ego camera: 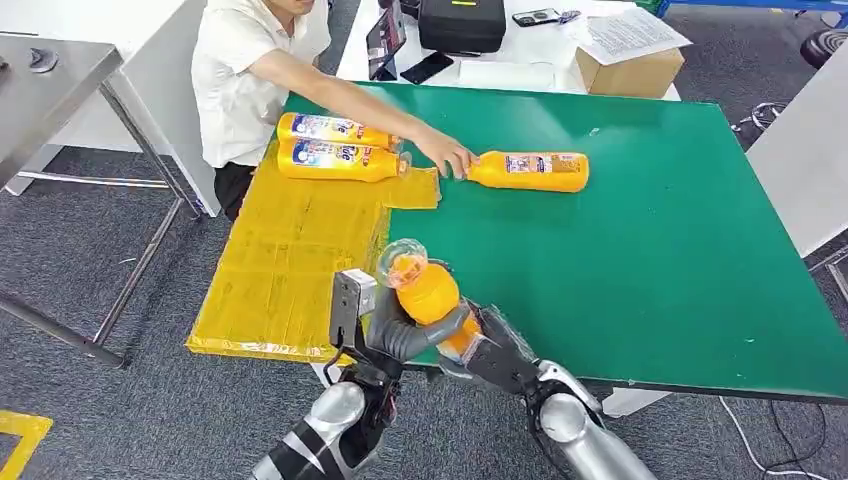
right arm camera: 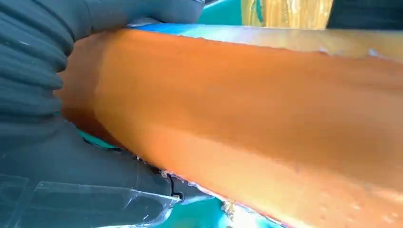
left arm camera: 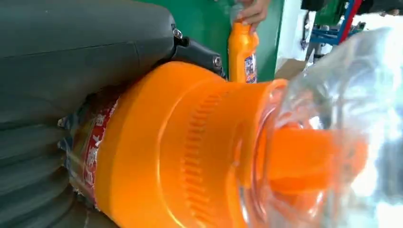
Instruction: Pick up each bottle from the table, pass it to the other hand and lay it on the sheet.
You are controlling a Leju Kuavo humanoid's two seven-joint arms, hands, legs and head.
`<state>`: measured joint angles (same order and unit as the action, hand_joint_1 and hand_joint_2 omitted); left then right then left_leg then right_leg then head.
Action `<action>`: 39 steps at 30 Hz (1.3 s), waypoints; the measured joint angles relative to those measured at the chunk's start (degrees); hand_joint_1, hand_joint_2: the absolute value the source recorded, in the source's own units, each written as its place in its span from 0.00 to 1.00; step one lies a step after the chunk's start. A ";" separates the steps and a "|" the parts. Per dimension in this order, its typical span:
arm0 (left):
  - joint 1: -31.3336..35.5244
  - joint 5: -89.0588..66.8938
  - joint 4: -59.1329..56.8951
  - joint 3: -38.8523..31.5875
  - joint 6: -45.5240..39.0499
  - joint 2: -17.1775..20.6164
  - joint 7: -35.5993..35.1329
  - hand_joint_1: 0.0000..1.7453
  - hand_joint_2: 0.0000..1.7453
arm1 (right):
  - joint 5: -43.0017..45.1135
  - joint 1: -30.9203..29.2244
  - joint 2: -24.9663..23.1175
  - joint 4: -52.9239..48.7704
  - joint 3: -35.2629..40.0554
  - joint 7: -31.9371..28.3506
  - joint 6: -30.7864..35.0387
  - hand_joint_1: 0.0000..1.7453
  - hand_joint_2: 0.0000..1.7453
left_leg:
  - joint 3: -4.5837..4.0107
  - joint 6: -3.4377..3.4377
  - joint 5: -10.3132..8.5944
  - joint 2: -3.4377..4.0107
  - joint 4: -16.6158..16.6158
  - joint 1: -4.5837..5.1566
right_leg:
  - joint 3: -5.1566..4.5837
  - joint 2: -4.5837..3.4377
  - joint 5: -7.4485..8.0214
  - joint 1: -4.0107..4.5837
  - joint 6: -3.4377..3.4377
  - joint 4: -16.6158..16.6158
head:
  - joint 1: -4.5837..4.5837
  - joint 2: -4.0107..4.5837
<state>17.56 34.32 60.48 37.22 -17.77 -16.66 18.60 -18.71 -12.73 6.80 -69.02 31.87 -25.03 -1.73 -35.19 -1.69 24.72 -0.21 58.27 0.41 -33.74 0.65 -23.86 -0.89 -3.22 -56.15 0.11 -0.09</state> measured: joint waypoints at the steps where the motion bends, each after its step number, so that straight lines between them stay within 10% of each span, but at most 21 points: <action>1: 0.02 0.55 0.02 -0.28 0.13 0.00 -0.24 1.00 1.00 | 0.30 -0.01 -0.13 -0.20 0.02 -0.52 0.00 0.00 1.00 | 0.00 0.00 0.00 0.01 0.00 0.00 | 0.00 -0.01 0.00 0.00 0.00 0.00 | -0.02 0.00; 18: 0.49 -1.46 1.42 -3.78 -4.46 1.33 3.17 1.00 1.00 | 4.37 2.65 -3.61 -6.99 -0.07 -5.02 4.23 0.00 1.00 | -0.03 0.00 0.00 0.00 0.00 -0.01 | -0.06 0.00 0.00 0.01 0.00 0.00 | 0.00 0.00; 24: 4.70 -34.90 -5.56 -1.51 -20.89 2.84 5.06 1.00 1.00 | -1.96 5.48 -5.00 -9.65 -2.64 -8.12 13.80 0.00 1.00 | -0.03 0.00 -0.01 0.02 0.00 -0.01 | -0.05 -0.01 0.00 0.00 0.01 -0.01 | 0.00 0.00; 31: 4.86 -87.38 -9.48 -9.60 -20.12 4.46 -14.60 1.00 1.00 | -8.20 8.78 -8.15 -15.96 -10.13 -12.52 33.01 0.00 1.00 | -0.03 -0.01 -0.02 0.02 0.00 -0.01 | -0.09 -0.01 0.00 0.00 0.01 -0.02 | 0.02 0.00; 39: 7.87 -92.98 -12.96 -12.72 -12.59 6.01 -20.44 0.93 1.00 | -7.98 11.15 -10.21 -23.19 -15.21 -14.05 35.87 0.00 1.00 | -0.03 0.00 -0.03 0.02 -0.01 -0.02 | -0.09 -0.01 0.00 0.01 0.01 -0.02 | -0.02 0.00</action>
<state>25.43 -58.66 47.52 24.50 -30.36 -10.64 -1.84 -26.69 -1.58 -3.41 -92.22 16.65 -39.08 34.14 -35.22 -1.69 24.69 -0.19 58.27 0.39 -33.83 0.64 -23.86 -0.89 -3.20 -56.16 0.09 -0.09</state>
